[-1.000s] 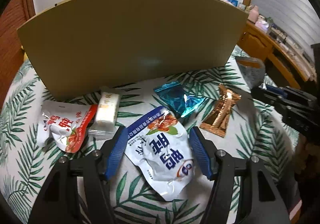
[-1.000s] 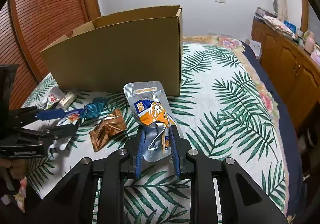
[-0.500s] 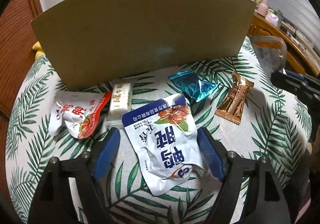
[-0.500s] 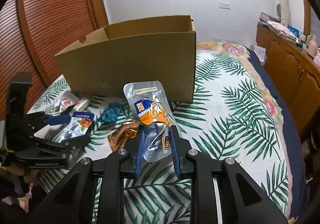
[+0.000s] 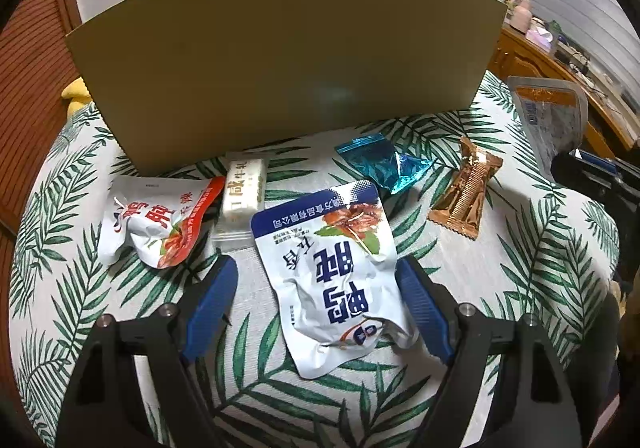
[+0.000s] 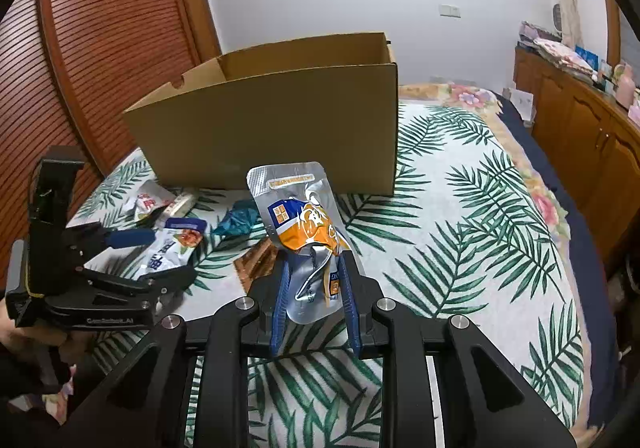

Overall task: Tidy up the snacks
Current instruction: 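Grasp the silver-orange pouch with the right tool while the left tool grasps the white-blue packet, then carry both packets over the box and open both tools to drop them inside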

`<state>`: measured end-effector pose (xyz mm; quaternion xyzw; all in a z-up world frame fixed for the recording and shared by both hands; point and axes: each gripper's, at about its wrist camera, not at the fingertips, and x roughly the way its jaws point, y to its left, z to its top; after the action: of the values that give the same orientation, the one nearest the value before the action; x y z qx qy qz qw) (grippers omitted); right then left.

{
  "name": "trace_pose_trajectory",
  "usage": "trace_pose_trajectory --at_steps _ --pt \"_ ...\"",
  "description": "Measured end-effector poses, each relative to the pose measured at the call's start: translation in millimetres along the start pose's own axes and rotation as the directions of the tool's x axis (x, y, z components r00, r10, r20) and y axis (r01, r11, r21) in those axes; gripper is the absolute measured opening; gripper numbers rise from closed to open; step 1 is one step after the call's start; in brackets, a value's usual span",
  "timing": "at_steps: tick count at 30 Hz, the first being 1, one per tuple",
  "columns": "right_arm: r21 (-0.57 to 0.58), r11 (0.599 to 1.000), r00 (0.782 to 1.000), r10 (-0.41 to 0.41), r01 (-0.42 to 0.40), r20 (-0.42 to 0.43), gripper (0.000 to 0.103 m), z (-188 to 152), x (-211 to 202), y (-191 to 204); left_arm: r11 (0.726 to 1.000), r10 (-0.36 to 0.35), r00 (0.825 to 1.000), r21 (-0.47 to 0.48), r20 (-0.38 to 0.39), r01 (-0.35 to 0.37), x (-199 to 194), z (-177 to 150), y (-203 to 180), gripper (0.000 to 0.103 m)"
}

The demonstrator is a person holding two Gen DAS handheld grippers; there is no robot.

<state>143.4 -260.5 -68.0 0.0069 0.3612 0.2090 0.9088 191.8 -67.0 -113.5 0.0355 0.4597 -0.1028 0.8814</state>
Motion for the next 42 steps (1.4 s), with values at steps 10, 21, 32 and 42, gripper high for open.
trace_pose_trajectory --at_steps 10,21,32,42 --pt "-0.002 1.0 1.0 0.021 -0.021 0.001 0.022 -4.9 -4.5 9.9 0.999 -0.046 0.999 -0.013 0.016 0.047 -14.2 -6.6 20.7 0.061" --pt "0.005 0.999 0.999 0.033 -0.033 0.002 0.023 -3.7 -3.6 16.0 0.991 -0.108 0.99 -0.07 0.091 0.114 -46.0 -17.6 50.0 0.061" --pt "-0.005 0.999 0.999 0.043 -0.043 0.029 0.023 7.1 -13.5 24.5 0.989 -0.124 0.974 -0.052 0.191 0.136 -80.2 -1.6 54.5 0.061" --pt "-0.021 0.999 0.997 0.048 -0.046 0.067 0.023 20.5 -25.0 28.4 0.988 -0.136 0.955 -0.037 0.264 0.151 -100.2 18.3 53.0 0.061"
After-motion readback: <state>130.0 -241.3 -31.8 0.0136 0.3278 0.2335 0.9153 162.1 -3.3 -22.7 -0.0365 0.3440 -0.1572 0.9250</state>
